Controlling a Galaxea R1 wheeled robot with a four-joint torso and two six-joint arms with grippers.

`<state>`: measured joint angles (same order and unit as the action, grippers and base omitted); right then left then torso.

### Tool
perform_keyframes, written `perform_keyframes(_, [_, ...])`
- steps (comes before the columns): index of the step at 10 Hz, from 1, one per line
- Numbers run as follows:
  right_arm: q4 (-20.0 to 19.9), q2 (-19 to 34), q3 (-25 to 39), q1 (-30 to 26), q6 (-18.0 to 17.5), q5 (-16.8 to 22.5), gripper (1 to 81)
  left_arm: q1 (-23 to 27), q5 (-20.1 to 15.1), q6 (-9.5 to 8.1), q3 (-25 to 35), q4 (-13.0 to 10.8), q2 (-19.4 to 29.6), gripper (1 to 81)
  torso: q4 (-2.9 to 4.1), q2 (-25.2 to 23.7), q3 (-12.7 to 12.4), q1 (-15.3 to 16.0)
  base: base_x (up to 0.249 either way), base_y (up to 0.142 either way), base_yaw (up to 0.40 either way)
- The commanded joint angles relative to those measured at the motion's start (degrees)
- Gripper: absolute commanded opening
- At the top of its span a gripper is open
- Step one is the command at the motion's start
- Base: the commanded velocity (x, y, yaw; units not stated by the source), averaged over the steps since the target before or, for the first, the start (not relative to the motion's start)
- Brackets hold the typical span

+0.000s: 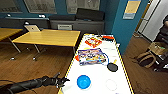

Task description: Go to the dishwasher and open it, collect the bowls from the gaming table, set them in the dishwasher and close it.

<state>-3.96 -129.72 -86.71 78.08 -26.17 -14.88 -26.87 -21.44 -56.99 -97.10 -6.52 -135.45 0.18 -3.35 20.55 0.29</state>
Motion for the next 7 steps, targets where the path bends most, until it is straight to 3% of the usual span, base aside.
perform_keyframes(1, [1.5,2.2,1.5,-2.1,0.2,3.1,1.0,7.2,-2.6,0.13,-1.2,-0.5,-1.6,81.1,0.0,0.0,0.0,0.0,0.0,0.0,0.0])
perform_keyframes(6, [1.5,2.1,1.3,-2.4,0.2,3.1,1.0,6.1,-4.0,0.22,-3.9,-1.6,-6.5,81.1,0.0,0.0,0.0,0.0,0.0,0.0,0.0])
perform_keyframes(7, [1.5,2.1,1.4,-2.4,0.2,3.2,1.0,6.1,-4.2,-0.05,-4.9,-0.9,-7.2,81.1,0.0,0.0,0.0,0.0,0.0,0.0,0.0])
